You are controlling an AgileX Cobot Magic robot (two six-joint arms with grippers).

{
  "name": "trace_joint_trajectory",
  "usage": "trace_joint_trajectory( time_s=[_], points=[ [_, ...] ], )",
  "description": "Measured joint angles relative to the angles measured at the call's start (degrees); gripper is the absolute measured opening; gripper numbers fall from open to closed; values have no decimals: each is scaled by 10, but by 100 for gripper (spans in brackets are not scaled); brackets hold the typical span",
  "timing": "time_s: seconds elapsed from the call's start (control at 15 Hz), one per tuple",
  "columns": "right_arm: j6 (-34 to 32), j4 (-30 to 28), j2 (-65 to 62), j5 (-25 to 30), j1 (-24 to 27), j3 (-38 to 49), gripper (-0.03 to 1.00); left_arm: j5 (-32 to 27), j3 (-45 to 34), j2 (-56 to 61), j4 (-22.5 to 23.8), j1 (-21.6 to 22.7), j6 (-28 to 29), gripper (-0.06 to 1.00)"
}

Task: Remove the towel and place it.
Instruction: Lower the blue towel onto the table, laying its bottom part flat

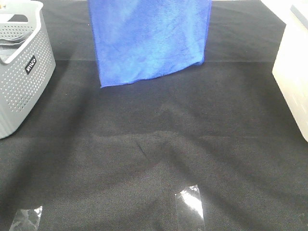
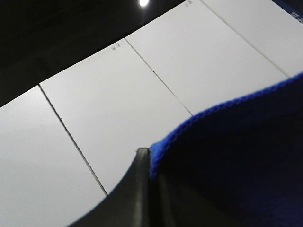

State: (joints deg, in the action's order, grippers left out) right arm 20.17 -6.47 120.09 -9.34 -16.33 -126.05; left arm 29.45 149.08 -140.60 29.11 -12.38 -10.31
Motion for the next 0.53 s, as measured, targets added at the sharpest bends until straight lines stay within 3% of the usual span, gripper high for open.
trace_joint_trajectory(
  time_s=[0.2, 0.33, 0.53],
  points=[
    [0, 0, 0, 29, 7, 0, 0, -1, 0, -2, 32, 0, 33, 0],
    [-1, 2, 0, 64, 7, 0, 0, -18, 0, -2, 42, -1, 87, 0],
    [-2, 23, -2, 190, 7, -3, 0, -88, 0, -2, 83, -3, 215, 0]
  ],
)
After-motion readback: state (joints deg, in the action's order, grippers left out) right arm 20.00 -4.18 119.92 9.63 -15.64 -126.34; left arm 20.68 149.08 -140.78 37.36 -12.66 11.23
